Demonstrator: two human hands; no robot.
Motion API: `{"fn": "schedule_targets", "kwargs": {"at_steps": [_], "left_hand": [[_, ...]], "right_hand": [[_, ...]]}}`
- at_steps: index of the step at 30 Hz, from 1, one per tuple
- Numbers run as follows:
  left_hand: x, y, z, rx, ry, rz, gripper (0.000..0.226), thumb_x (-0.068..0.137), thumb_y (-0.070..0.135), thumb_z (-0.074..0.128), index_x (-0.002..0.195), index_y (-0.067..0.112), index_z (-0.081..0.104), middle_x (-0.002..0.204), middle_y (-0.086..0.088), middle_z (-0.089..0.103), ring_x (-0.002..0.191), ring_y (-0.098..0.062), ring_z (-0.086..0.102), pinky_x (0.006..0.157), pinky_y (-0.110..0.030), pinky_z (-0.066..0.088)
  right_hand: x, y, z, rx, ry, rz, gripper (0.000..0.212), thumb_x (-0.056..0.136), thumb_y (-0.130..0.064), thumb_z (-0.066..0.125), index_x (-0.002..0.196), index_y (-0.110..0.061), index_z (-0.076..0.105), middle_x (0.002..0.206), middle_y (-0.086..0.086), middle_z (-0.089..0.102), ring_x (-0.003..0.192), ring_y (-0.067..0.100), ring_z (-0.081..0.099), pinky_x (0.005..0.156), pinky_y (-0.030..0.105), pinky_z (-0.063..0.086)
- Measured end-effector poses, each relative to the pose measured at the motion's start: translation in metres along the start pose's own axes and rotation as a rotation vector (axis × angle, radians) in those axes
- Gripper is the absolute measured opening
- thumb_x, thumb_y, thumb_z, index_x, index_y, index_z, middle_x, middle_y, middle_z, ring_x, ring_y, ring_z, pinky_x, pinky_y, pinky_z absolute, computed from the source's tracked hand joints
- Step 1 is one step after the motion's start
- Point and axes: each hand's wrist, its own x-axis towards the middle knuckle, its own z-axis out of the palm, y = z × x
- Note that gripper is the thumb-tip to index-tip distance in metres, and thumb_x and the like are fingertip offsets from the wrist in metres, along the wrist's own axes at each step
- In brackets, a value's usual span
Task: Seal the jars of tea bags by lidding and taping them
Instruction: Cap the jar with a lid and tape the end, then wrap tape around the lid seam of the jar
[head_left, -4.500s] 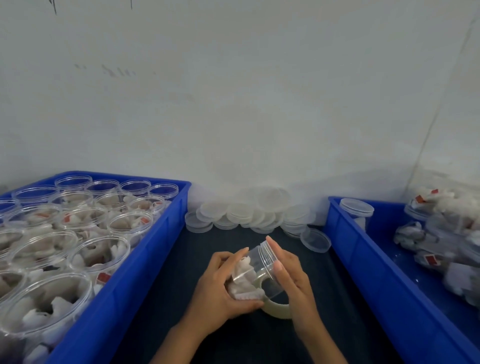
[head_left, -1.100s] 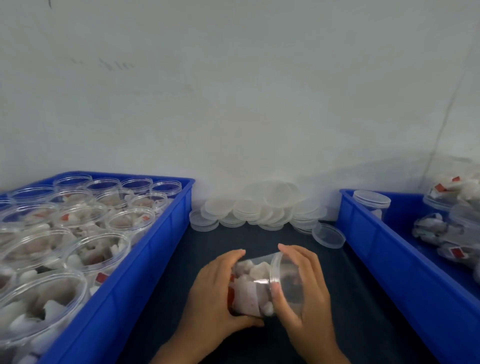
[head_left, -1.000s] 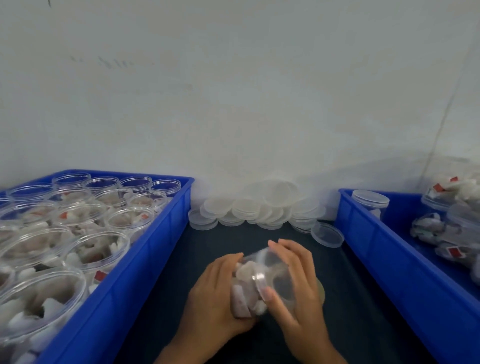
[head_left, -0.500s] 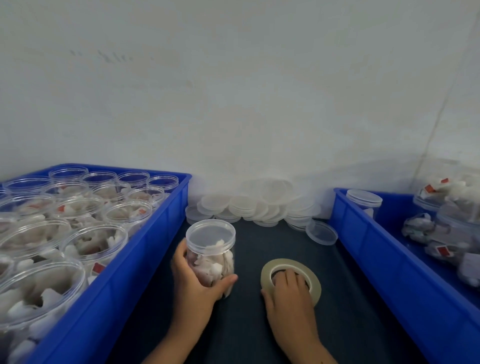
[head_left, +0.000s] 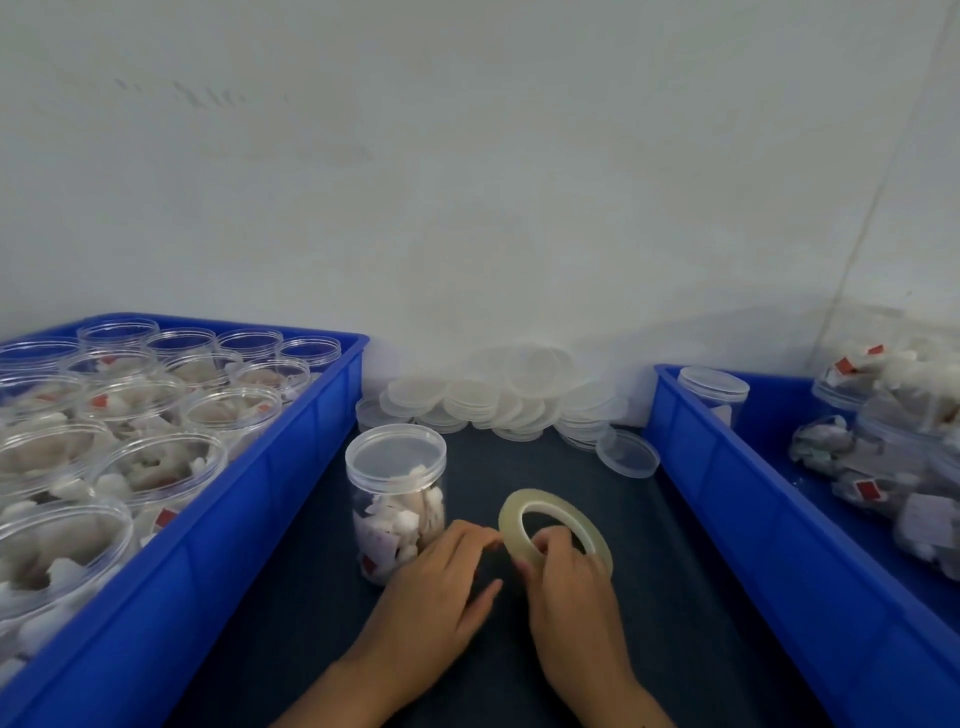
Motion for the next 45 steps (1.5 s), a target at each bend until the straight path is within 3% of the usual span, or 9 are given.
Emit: {"fn": "schedule_targets", "kwargs": {"at_steps": [7,12,17,21,24,27,32,37,45], "left_hand": [[0.002,0.004,0.001,-0.598,0.069,-0.351,0.026,0.093,0.018,0.062,0.112,0.03,0.049,0.101,0.007,0.066,0.086,-0.008,0.067,0.078,-0.029,0.056],[0.001,0.013,0.004,-0.558,0.204,-0.4,0.014,0.088,0.014,0.068,0.092,0.022,0.058,0.079,0.006,0.069,0.066,-0.009,0.066,0.062,-0.019,0.054],[0.001,0.021,0.004,-0.497,0.227,-0.296,0.012,0.085,0.005,0.071,0.085,0.016,0.066,0.074,0.007,0.07,0.072,-0.005,0.067,0.068,-0.02,0.055],[0.001,0.021,0.0,-0.628,0.322,-0.403,0.02,0.081,0.006,0.073,0.091,0.02,0.062,0.085,0.013,0.072,0.078,-0.001,0.069,0.071,-0.014,0.053],[0.0,0.02,-0.001,-0.684,0.367,-0.458,0.019,0.08,0.005,0.074,0.088,0.02,0.065,0.085,0.014,0.072,0.079,-0.001,0.069,0.07,-0.01,0.052],[-0.001,0.02,-0.001,-0.669,0.367,-0.463,0.017,0.081,0.004,0.072,0.081,0.021,0.068,0.08,0.012,0.072,0.076,-0.004,0.069,0.07,-0.013,0.052],[0.0,0.02,-0.004,-0.671,0.383,-0.452,0.021,0.079,0.002,0.074,0.08,0.022,0.068,0.077,0.008,0.072,0.073,-0.005,0.068,0.07,-0.015,0.053],[0.001,0.022,-0.003,-0.797,0.416,-0.579,0.019,0.075,0.002,0.077,0.083,0.018,0.072,0.077,0.007,0.074,0.073,-0.007,0.07,0.068,-0.014,0.052],[0.0,0.024,0.001,-0.938,0.309,-0.665,0.01,0.084,0.001,0.068,0.078,0.009,0.071,0.071,-0.003,0.073,0.066,-0.014,0.071,0.061,-0.017,0.054]], "right_hand": [[-0.012,-0.007,0.001,0.141,-0.075,-0.244,0.021,0.102,-0.029,0.038,0.123,-0.027,0.043,0.101,-0.011,0.054,0.092,0.007,0.047,0.085,0.025,0.039],[-0.014,-0.008,0.004,0.13,-0.113,-0.265,0.035,0.098,-0.007,0.038,0.131,-0.018,0.041,0.107,-0.001,0.053,0.098,0.015,0.046,0.086,0.021,0.033],[-0.015,-0.011,0.002,0.193,-0.058,-0.241,0.039,0.094,-0.005,0.042,0.129,-0.023,0.044,0.094,-0.005,0.055,0.092,0.014,0.051,0.084,0.02,0.038],[-0.014,-0.015,0.006,0.281,-0.092,-0.236,0.044,0.098,-0.006,0.044,0.142,-0.008,0.038,0.122,0.003,0.057,0.114,0.01,0.053,0.1,0.028,0.042],[-0.015,-0.016,0.01,0.253,-0.086,-0.245,0.05,0.099,-0.007,0.046,0.145,-0.015,0.03,0.128,-0.008,0.049,0.117,0.0,0.046,0.102,0.011,0.032],[-0.017,-0.014,0.012,0.239,-0.079,-0.216,0.054,0.099,-0.011,0.046,0.145,-0.023,0.019,0.121,-0.014,0.043,0.108,-0.008,0.036,0.093,-0.002,0.023],[-0.016,-0.015,0.013,0.253,-0.063,-0.219,0.057,0.098,-0.01,0.049,0.136,-0.033,0.013,0.125,-0.01,0.047,0.108,-0.007,0.039,0.093,-0.001,0.026],[-0.017,-0.013,0.013,0.228,-0.036,-0.209,0.053,0.098,-0.01,0.05,0.146,-0.015,0.029,0.13,-0.001,0.054,0.109,-0.006,0.039,0.092,-0.004,0.022],[-0.017,-0.012,0.013,0.264,-0.056,-0.155,0.056,0.097,-0.005,0.049,0.148,-0.013,0.029,0.131,-0.004,0.05,0.105,-0.012,0.037,0.09,-0.006,0.024]]}}
